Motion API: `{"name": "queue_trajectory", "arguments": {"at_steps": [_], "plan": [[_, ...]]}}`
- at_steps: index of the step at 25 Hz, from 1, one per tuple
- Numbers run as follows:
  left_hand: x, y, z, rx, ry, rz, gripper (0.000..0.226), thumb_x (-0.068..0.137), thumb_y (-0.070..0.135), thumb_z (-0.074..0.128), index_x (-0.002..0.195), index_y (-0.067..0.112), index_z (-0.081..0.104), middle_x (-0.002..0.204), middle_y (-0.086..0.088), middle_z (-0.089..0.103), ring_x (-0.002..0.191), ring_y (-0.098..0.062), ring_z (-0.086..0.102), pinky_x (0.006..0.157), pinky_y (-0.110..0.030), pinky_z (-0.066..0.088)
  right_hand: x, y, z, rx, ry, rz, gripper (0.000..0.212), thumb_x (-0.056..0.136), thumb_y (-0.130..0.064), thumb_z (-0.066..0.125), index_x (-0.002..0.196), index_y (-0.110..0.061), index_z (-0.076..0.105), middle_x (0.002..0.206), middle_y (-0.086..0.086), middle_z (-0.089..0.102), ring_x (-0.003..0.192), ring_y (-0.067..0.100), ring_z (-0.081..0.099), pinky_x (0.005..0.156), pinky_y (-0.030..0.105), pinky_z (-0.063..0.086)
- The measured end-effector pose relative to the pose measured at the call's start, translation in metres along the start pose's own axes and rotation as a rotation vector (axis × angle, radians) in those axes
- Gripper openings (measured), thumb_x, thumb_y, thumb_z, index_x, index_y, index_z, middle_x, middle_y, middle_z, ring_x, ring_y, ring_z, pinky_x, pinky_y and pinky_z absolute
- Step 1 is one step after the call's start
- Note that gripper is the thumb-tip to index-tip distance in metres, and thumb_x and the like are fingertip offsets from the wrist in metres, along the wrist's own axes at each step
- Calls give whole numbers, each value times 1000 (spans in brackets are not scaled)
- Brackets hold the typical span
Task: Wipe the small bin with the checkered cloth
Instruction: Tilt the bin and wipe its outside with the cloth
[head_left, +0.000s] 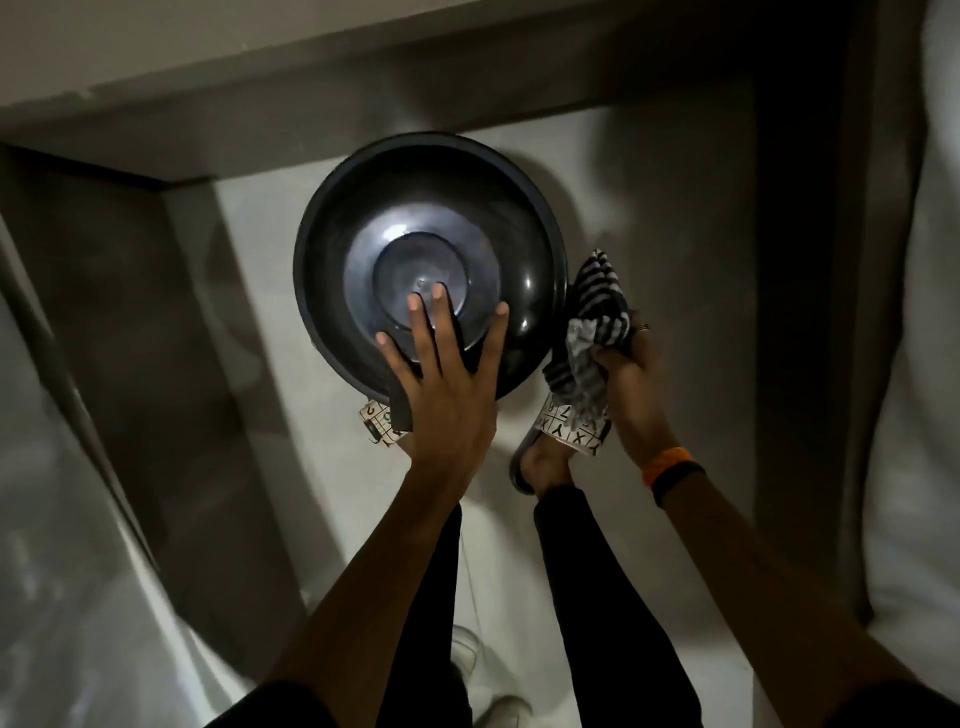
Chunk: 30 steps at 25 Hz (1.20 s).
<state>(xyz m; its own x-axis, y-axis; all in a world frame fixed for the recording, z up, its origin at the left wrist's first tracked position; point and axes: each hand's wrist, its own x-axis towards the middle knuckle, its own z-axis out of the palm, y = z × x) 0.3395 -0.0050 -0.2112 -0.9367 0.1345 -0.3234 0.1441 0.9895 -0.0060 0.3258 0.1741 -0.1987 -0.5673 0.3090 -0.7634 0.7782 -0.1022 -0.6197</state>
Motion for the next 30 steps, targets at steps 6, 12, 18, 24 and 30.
{"name": "queue_trajectory", "arguments": {"at_steps": [6,12,18,24,30], "plan": [[19,-48,-66,-338,-70,-228,112,64,39,71,156,28,9,163,-16,23,149,-39,22,114,-64,25,-14,-5,-10,296,113,-19,31,91,-2,47,117,-8,62,116,13,68,108,27,66,99,48,55],[31,-85,-92,-377,-241,-405,71,70,22,63,138,35,44,91,-13,71,92,-44,64,79,-41,52,-10,-11,15,96,29,-213,17,100,-18,53,111,-11,63,113,16,64,104,25,61,96,51,55],[-1,-83,-94,-504,-247,-490,55,67,21,67,119,35,54,81,-1,66,91,-41,63,76,-35,45,-42,-27,50,-753,-356,-516,40,79,-36,60,111,-14,72,149,7,59,143,31,50,112,54,35],[-10,-85,-112,-641,-167,-512,53,68,36,65,120,41,54,82,7,72,83,-25,68,78,-26,49,-57,-22,70,-906,-605,-831,44,104,-45,34,134,-30,62,169,-2,30,162,18,11,129,56,2],[-1,-83,-121,-740,-141,-638,60,62,46,62,121,41,52,86,14,66,87,-18,61,82,-24,43,-34,-40,112,-1122,-361,-856,52,100,-44,31,144,-23,49,166,3,38,159,26,25,123,65,20]]}}
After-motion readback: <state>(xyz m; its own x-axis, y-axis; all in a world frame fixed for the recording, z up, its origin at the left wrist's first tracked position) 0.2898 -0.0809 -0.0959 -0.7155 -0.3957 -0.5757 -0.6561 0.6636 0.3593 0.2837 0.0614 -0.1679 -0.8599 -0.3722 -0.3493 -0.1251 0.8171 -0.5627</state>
